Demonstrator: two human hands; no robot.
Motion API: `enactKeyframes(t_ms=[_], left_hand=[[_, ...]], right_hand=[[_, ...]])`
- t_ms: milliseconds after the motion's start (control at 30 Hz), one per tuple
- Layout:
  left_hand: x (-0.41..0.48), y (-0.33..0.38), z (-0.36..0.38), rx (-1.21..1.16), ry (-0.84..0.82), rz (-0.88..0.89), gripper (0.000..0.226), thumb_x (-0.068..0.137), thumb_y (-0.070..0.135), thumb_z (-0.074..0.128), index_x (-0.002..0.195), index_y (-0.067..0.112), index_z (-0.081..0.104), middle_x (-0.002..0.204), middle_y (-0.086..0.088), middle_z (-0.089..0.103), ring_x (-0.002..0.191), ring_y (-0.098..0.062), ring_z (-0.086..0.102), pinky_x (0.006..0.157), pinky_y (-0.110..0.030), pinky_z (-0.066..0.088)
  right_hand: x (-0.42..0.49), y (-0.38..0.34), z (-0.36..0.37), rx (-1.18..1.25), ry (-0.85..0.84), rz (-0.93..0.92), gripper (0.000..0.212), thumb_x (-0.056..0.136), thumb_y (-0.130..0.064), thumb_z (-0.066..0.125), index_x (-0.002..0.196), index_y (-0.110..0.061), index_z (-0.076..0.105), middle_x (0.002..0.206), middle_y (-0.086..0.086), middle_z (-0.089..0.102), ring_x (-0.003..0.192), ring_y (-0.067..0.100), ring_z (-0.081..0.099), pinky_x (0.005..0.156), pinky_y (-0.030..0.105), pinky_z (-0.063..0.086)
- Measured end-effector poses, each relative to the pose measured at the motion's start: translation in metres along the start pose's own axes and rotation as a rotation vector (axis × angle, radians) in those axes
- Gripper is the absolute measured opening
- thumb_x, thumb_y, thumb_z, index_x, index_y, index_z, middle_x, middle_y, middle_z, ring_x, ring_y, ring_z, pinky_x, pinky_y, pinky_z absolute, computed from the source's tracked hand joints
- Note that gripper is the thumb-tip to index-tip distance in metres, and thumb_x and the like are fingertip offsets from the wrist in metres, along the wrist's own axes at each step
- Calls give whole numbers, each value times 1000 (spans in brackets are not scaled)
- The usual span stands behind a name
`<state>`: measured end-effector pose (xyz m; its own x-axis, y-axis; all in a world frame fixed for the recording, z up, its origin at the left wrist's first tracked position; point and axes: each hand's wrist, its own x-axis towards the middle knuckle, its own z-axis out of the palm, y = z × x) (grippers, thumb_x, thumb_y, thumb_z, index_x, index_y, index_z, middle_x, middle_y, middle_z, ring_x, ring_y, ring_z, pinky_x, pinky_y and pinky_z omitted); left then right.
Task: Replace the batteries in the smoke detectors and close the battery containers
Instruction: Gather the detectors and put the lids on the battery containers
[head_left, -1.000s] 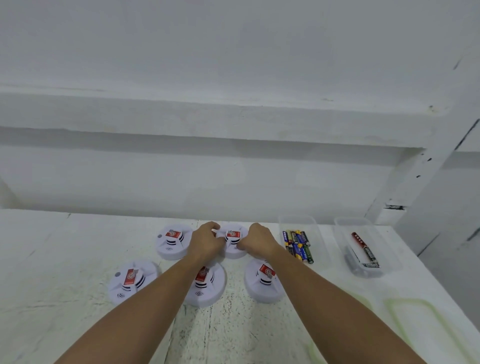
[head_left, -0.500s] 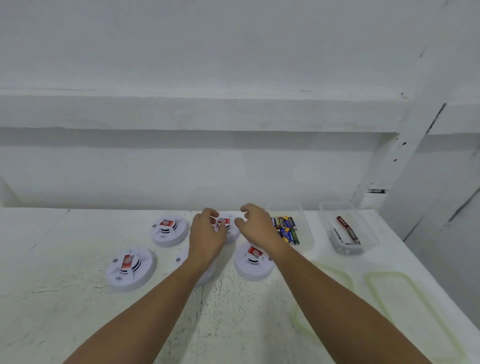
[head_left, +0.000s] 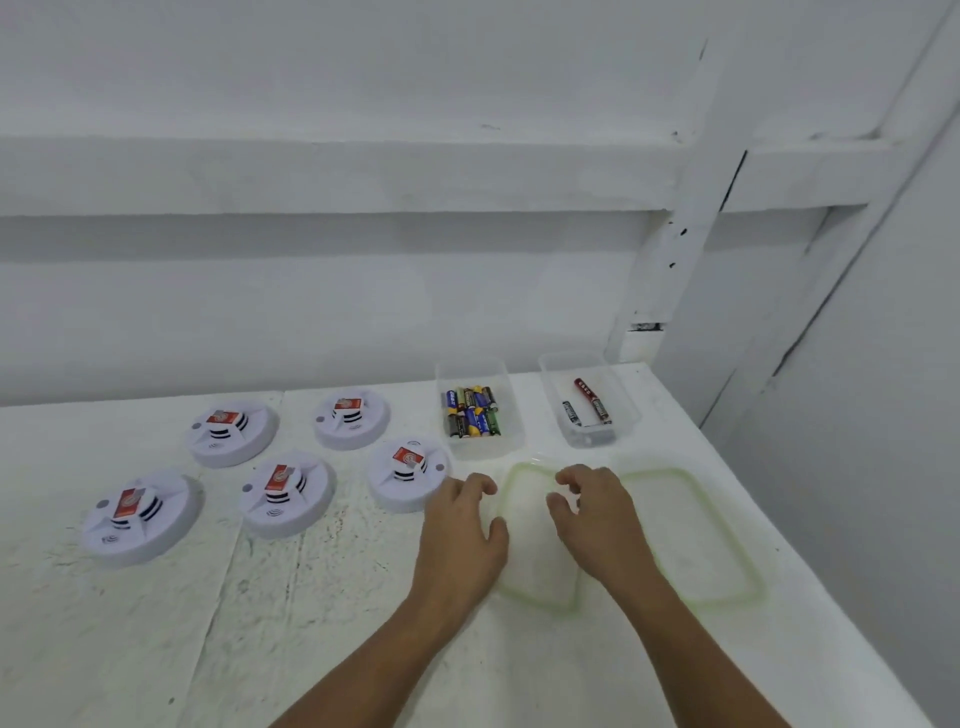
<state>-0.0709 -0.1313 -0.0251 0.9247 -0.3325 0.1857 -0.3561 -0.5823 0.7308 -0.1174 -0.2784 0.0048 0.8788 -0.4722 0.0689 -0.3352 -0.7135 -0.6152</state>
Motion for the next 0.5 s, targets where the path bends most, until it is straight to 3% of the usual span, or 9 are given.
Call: enactKeyframes(t_ms=[133, 267, 333, 433, 500], left_hand=[[-6, 11, 13, 139, -66, -88, 48, 84, 19, 58, 131, 22, 47, 120, -4, 45, 112, -21, 43, 90, -26, 38], [-4, 14, 13, 69, -131, -241, 60, 84, 19, 61, 139, 19, 38, 121, -8, 48, 109, -22, 51, 81, -26, 37], [-2, 14, 9, 59, -171, -321, 53, 81, 19, 65, 130, 15, 46, 110, -6, 56, 101, -21, 55, 74, -27, 38], [-2, 18, -3, 66, -194, -366, 18, 76, 16, 64, 88, 10, 52, 80, -4, 54, 72, -19, 51, 61, -29, 36], [-4, 17, -8, -23, -209, -385, 18, 76, 15, 63, 87, 7, 51, 82, -5, 58, 74, -20, 54, 62, -30, 40]], right_hand=[[-17, 21, -1, -219, -71, 34, 38, 93, -26, 49, 129, -16, 48, 127, 9, 42, 119, 26, 37, 100, 28, 29], [-23, 26, -5, -205, -81, 30, 40, 93, -24, 49, 132, -18, 45, 133, 9, 38, 123, 25, 31, 102, 28, 30], [-25, 28, -6, -186, -109, 36, 40, 92, -20, 49, 132, -19, 44, 133, 8, 38, 122, 24, 32, 101, 27, 31], [-28, 29, -7, -142, -123, 32, 42, 91, -14, 52, 132, -19, 44, 134, 7, 36, 124, 23, 32, 99, 24, 32], [-30, 28, -7, -72, -136, 54, 44, 89, -11, 54, 131, -19, 46, 134, 7, 36, 127, 22, 32, 94, 21, 31]])
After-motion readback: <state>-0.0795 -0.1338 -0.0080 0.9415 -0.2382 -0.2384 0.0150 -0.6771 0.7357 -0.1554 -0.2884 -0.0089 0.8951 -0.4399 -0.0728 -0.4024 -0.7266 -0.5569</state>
